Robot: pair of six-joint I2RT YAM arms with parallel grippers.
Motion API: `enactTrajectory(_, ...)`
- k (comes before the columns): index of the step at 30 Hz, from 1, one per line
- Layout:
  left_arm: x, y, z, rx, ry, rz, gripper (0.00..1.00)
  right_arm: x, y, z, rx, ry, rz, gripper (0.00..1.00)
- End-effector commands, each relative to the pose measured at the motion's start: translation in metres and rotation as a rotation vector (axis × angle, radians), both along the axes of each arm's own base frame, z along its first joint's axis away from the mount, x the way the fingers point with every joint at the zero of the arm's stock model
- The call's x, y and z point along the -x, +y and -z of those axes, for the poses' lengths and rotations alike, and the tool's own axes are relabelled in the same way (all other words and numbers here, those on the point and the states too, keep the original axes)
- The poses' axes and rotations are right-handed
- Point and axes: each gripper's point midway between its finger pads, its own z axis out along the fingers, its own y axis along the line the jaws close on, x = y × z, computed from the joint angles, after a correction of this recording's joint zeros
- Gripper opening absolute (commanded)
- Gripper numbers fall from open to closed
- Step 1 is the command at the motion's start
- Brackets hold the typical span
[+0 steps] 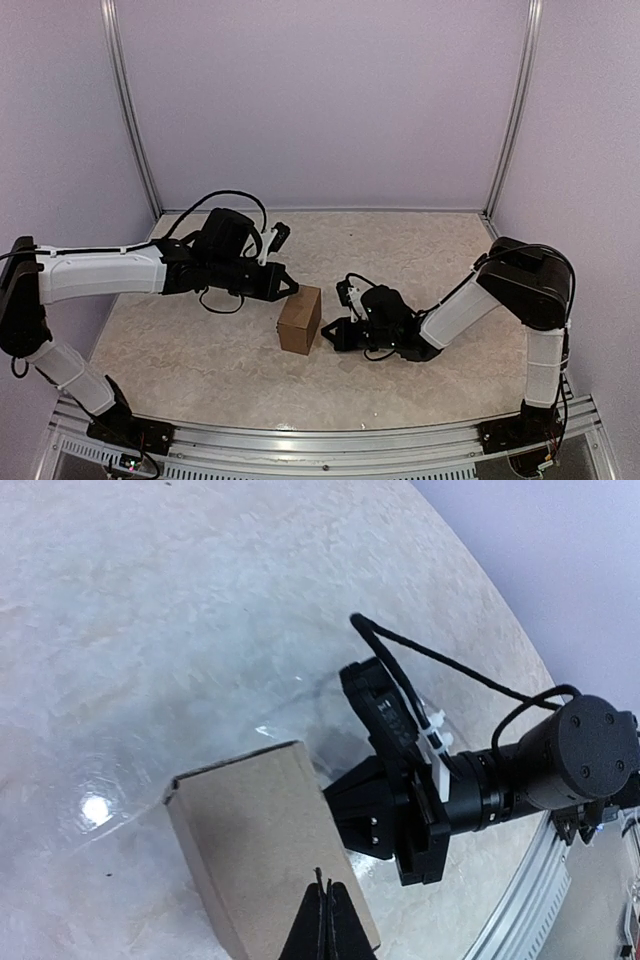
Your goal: Fold the paper box
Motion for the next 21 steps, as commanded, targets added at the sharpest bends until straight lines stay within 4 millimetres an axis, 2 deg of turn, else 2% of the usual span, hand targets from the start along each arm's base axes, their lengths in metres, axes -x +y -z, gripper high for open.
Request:
enactTrajectory(1, -0.026, 0.05, -0.018, -0.12, -0.105, -0.195, 0.0, 0.008, -0.024, 0.029, 0.109, 0.061, 0.018, 0.0)
enactTrajectory(5, -0.039, 0.083, -0.019, -0.17, -0.124, -0.317, 0.0, 0.007, -0.02, 0.023, 0.104, 0.058, 0.008, 0.0)
enactTrajectory(9, -0.044, 0.093, 0.001, -0.195, -0.071, -0.359, 0.0, 0.005, -0.015, 0.018, 0.098, 0.06, -0.003, 0.0)
enactTrajectory(13, -0.042, 0.084, 0.021, -0.189, -0.013, -0.341, 0.0, 0.004, -0.009, 0.014, 0.089, 0.064, -0.014, 0.0)
enactTrajectory(16, -0.036, 0.069, 0.036, -0.15, 0.051, -0.288, 0.0, 0.005, -0.005, 0.015, 0.09, 0.072, -0.021, 0.0)
enactTrajectory(21, -0.026, 0.049, 0.047, -0.142, 0.088, -0.224, 0.0, 0.004, 0.001, 0.015, 0.086, 0.08, -0.023, 0.0)
